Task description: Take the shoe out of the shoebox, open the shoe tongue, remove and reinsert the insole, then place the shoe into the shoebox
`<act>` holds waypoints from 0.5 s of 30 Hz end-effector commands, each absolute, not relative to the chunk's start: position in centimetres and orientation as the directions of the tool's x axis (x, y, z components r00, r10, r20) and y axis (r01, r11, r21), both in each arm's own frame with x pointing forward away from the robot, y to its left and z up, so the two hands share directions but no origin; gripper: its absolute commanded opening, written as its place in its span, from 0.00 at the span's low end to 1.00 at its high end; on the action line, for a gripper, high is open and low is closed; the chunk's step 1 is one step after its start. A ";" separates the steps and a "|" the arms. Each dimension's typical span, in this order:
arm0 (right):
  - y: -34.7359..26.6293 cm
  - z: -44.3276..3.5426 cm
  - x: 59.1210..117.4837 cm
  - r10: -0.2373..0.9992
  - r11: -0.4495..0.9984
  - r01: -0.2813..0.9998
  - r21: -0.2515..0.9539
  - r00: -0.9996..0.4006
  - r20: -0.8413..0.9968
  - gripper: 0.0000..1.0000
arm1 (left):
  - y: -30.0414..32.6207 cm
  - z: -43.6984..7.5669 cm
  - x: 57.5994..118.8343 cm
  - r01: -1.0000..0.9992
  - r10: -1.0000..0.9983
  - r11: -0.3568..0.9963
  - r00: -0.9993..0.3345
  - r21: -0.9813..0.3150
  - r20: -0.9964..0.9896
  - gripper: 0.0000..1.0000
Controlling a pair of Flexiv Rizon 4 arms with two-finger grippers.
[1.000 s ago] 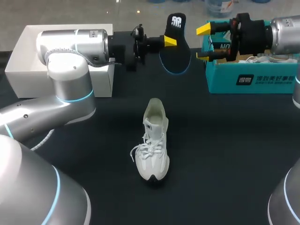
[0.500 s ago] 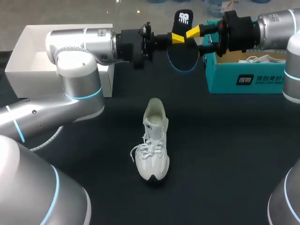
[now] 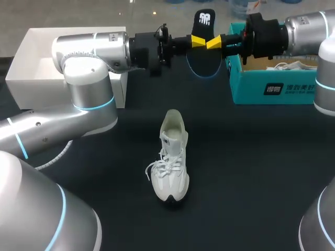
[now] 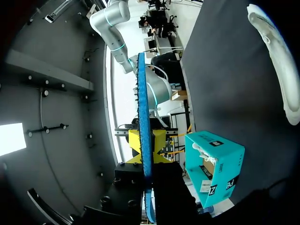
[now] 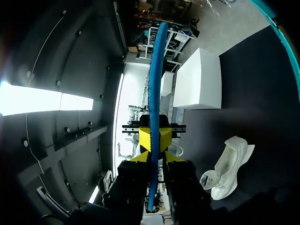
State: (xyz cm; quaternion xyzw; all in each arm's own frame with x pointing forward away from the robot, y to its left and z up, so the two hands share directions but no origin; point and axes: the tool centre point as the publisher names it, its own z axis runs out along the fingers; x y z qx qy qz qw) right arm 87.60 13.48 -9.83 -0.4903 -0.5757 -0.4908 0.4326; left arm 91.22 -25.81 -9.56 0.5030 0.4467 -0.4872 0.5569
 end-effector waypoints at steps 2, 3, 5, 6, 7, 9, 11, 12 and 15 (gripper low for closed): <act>13.7 -10.0 87.6 0.146 0.032 0.989 0.142 -0.145 0.979 0.00 | -25.9 -9.5 91.1 0.991 -0.106 0.020 0.131 0.129 -0.986 0.00; 13.7 -10.0 87.6 0.148 0.024 0.989 0.145 -0.147 0.978 0.00 | -25.8 -9.5 91.0 0.991 -0.106 0.015 0.132 0.131 -0.986 0.06; 13.5 -9.9 87.6 0.159 0.005 0.988 0.157 -0.155 0.975 0.00 | -25.4 -9.3 90.9 0.991 -0.106 0.007 0.136 0.136 -0.985 1.00; 13.4 -9.9 87.6 0.161 -0.003 0.987 0.164 -0.161 0.974 0.00 | -25.2 -9.1 91.0 0.991 -0.108 0.009 0.135 0.135 -0.985 1.00; 13.3 -9.8 87.6 0.163 -0.008 0.986 0.169 -0.165 0.973 0.00 | -24.8 -9.0 91.1 0.990 -0.104 -0.002 0.143 0.144 -0.984 1.00; 13.0 -9.7 87.6 0.181 -0.023 0.982 0.187 -0.180 0.967 0.00 | -23.9 -8.8 91.3 0.989 -0.086 -0.018 0.145 0.147 -0.986 1.00; 12.7 -9.6 87.6 0.186 -0.028 0.979 0.200 -0.191 0.964 0.00 | -23.0 -8.7 91.7 0.989 -0.077 -0.051 0.132 0.136 -0.988 1.00; 12.6 -9.6 87.6 0.189 -0.027 0.979 0.203 -0.195 0.963 0.00 | -22.4 -8.8 91.9 0.988 -0.054 -0.076 0.130 0.134 -0.990 1.00; 12.2 -9.6 87.7 0.195 -0.027 0.978 0.209 -0.200 0.960 0.00 | -20.9 -9.0 92.2 0.982 0.003 -0.137 0.134 0.132 -0.991 1.00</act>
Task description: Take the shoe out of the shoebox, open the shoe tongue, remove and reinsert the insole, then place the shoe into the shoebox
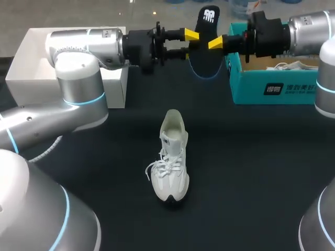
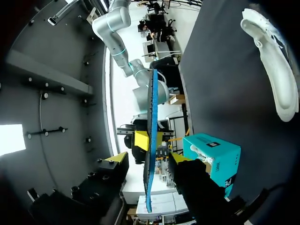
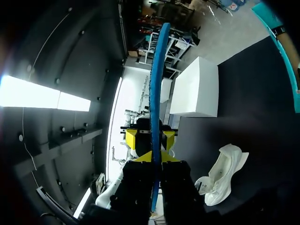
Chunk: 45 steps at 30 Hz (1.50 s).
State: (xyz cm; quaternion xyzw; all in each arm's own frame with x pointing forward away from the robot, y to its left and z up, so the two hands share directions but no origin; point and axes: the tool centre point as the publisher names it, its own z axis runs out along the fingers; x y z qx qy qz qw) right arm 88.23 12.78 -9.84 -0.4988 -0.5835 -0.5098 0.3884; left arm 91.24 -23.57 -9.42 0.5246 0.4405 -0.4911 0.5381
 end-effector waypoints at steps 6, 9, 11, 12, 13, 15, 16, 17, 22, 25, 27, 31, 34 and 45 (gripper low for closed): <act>11.9 -9.5 87.9 0.207 -0.029 0.976 0.218 -0.207 0.956 0.00 | -18.1 -9.9 92.9 0.962 0.080 -0.209 0.197 0.177 -0.977 1.00; 11.8 -9.5 88.1 0.214 -0.027 0.974 0.224 -0.213 0.953 0.00 | -16.7 -10.4 93.1 0.949 0.109 -0.238 0.240 0.209 -0.965 1.00; 11.8 -9.4 88.1 0.217 -0.027 0.974 0.227 -0.216 0.952 0.00 | -15.8 -10.6 93.3 0.943 0.115 -0.265 0.236 0.199 -0.965 1.00; 11.7 -9.3 88.2 0.219 -0.027 0.973 0.228 -0.217 0.951 0.00 | -15.3 -10.8 93.5 0.943 0.119 -0.271 0.231 0.192 -0.966 1.00; 11.7 -9.3 88.2 0.221 -0.027 0.973 0.228 -0.217 0.951 0.00 | -14.8 -10.9 93.7 0.939 0.137 -0.281 0.246 0.200 -0.960 1.00; 11.7 -9.3 88.3 0.229 -0.027 0.972 0.232 -0.220 0.948 0.00 | -13.9 -11.1 93.9 0.940 0.152 -0.293 0.224 0.173 -0.963 1.00; 11.7 -9.2 88.4 0.232 -0.028 0.972 0.235 -0.222 0.947 0.00 | -13.5 -11.2 94.0 0.941 0.162 -0.293 0.222 0.168 -0.962 1.00; 11.6 -9.1 88.4 0.237 -0.029 0.970 0.241 -0.228 0.945 0.00 | -13.1 -11.3 94.0 0.944 0.175 -0.292 0.211 0.154 -0.962 1.00; 11.7 -8.8 88.9 0.272 -0.030 0.951 0.309 -0.290 0.918 0.00 | -10.4 -11.6 94.3 0.929 0.212 -0.347 0.213 0.130 -0.954 1.00; 11.8 -8.8 89.6 0.297 -0.035 0.932 0.361 -0.336 0.894 0.00 | -8.8 -11.6 94.7 0.910 0.232 -0.395 0.231 0.126 -0.945 1.00; 11.8 -8.8 90.3 0.299 -0.042 0.921 0.388 -0.359 0.884 0.00 | -7.7 -11.6 94.9 0.899 0.243 -0.418 0.248 0.129 -0.938 1.00; 12.2 -8.6 91.7 0.319 -0.041 0.902 0.430 -0.396 0.861 0.00 | -5.9 -11.5 95.8 0.886 0.250 -0.446 0.262 0.129 -0.932 1.00; 12.4 -8.4 92.7 0.348 -0.040 0.882 0.469 -0.428 0.834 0.00 | -4.9 -11.6 96.8 0.894 0.267 -0.429 0.261 0.128 -0.927 1.00; 13.7 -8.2 96.1 0.368 -0.016 0.836 0.548 -0.504 0.781 0.00 | -2.2 -12.0 99.1 0.888 0.323 -0.444 0.282 0.119 -0.903 1.00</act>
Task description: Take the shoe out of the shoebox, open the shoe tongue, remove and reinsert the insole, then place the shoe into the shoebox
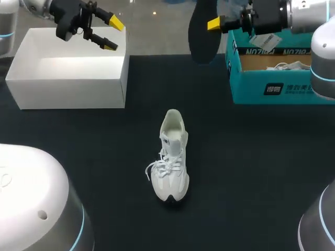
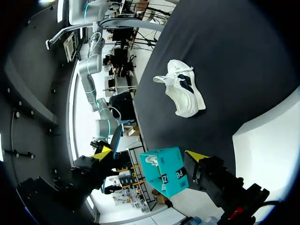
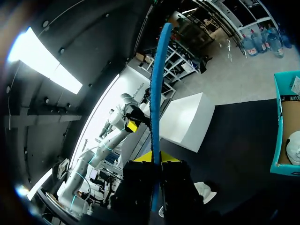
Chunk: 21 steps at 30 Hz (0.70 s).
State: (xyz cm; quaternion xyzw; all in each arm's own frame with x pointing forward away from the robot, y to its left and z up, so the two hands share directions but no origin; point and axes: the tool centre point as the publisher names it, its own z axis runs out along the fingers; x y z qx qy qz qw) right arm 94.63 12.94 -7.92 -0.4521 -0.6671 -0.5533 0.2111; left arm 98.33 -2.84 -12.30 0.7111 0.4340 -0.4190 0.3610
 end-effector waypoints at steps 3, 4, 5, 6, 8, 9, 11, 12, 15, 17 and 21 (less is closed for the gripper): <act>14.0 -8.5 96.6 0.361 -0.060 0.837 0.543 -0.489 0.794 0.00 | -1.9 -12.1 99.5 0.889 0.341 -0.442 0.292 0.121 -0.894 1.00; 14.0 -8.5 96.6 0.361 -0.060 0.837 0.543 -0.489 0.794 0.00 | -1.9 -12.1 99.5 0.889 0.341 -0.442 0.292 0.121 -0.894 1.00; 14.0 -8.5 96.6 0.361 -0.060 0.837 0.543 -0.489 0.794 0.00 | -1.9 -12.1 99.5 0.889 0.341 -0.442 0.292 0.121 -0.894 1.00; 14.0 -8.5 96.6 0.361 -0.060 0.837 0.543 -0.489 0.794 0.00 | -1.9 -12.1 99.5 0.889 0.341 -0.442 0.292 0.121 -0.894 1.00; 14.0 -8.5 96.6 0.361 -0.060 0.837 0.543 -0.489 0.794 0.00 | -1.9 -12.1 99.5 0.889 0.341 -0.442 0.292 0.121 -0.894 1.00; 14.0 -8.5 96.6 0.361 -0.060 0.837 0.543 -0.489 0.794 0.00 | -1.9 -12.1 99.5 0.889 0.341 -0.442 0.292 0.121 -0.894 1.00; 14.0 -8.5 96.6 0.361 -0.060 0.837 0.543 -0.489 0.794 0.00 | -1.9 -12.1 99.5 0.889 0.341 -0.442 0.292 0.121 -0.894 1.00; 14.0 -8.5 96.6 0.361 -0.060 0.837 0.543 -0.489 0.794 0.00 | -1.9 -12.1 99.5 0.889 0.341 -0.442 0.292 0.121 -0.894 1.00; 14.0 -8.5 96.6 0.361 -0.060 0.837 0.543 -0.489 0.794 0.00 | -1.9 -12.1 99.5 0.889 0.341 -0.442 0.292 0.121 -0.894 1.00; 14.0 -8.5 96.6 0.361 -0.060 0.837 0.543 -0.489 0.794 0.00 | -1.9 -12.1 99.5 0.889 0.341 -0.442 0.292 0.121 -0.894 1.00; 14.7 -8.9 96.9 0.326 -0.051 0.823 0.566 -0.522 0.788 0.00 | -1.9 -12.1 99.5 0.889 0.341 -0.442 0.292 0.121 -0.894 1.00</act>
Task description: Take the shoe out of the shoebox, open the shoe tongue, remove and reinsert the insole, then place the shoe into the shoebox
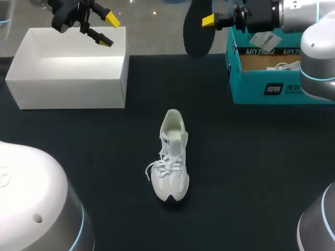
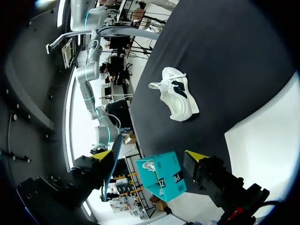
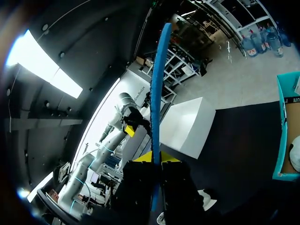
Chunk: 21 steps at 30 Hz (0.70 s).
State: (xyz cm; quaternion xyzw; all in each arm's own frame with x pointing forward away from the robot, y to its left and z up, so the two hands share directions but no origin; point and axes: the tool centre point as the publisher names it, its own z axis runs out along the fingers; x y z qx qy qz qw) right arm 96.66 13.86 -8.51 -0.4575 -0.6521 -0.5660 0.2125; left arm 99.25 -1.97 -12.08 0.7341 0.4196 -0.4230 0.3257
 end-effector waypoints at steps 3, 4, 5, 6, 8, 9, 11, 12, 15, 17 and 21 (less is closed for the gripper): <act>16.0 -10.1 97.6 0.282 -0.057 0.780 0.623 -0.586 0.760 0.00 | -1.9 -12.1 99.5 0.889 0.341 -0.442 0.292 0.121 -0.894 1.00; 16.3 -10.5 97.7 0.264 -0.068 0.762 0.645 -0.609 0.748 0.00 | -1.9 -12.1 99.5 0.889 0.341 -0.442 0.292 0.121 -0.894 1.00; 16.5 -11.0 97.8 0.244 -0.082 0.751 0.655 -0.622 0.744 0.00 | -1.9 -12.1 99.5 0.889 0.341 -0.442 0.292 0.121 -0.894 1.00; 16.7 -11.5 97.9 0.245 -0.086 0.738 0.669 -0.635 0.733 0.00 | -1.9 -12.1 99.5 0.889 0.341 -0.442 0.292 0.121 -0.894 1.00; 17.2 -12.3 97.9 0.240 -0.097 0.725 0.682 -0.648 0.723 0.00 | -1.9 -12.1 99.5 0.889 0.341 -0.442 0.292 0.121 -0.894 1.00; 17.6 -12.9 98.0 0.239 -0.099 0.712 0.695 -0.661 0.711 0.00 | -1.9 -12.1 99.5 0.889 0.341 -0.442 0.292 0.121 -0.894 1.00; 18.0 -13.8 98.1 0.234 -0.101 0.713 0.694 -0.661 0.713 0.00 | -1.9 -12.1 99.5 0.889 0.341 -0.442 0.292 0.121 -0.894 1.00; 18.2 -14.2 98.1 0.234 -0.101 0.712 0.695 -0.661 0.712 0.00 | -1.9 -12.1 99.5 0.889 0.341 -0.442 0.292 0.121 -0.894 1.00; 18.6 -15.0 98.0 0.249 -0.075 0.722 0.688 -0.655 0.714 0.00 | -1.9 -12.1 99.5 0.889 0.341 -0.442 0.292 0.121 -0.894 1.00; 18.9 -15.4 97.9 0.265 -0.042 0.731 0.681 -0.650 0.713 0.00 | -1.9 -12.1 99.5 0.889 0.341 -0.442 0.292 0.121 -0.894 1.00; 19.4 -16.3 97.1 0.271 0.006 0.738 0.675 -0.651 0.709 0.00 | -1.9 -12.1 99.5 0.889 0.341 -0.442 0.292 0.121 -0.894 1.00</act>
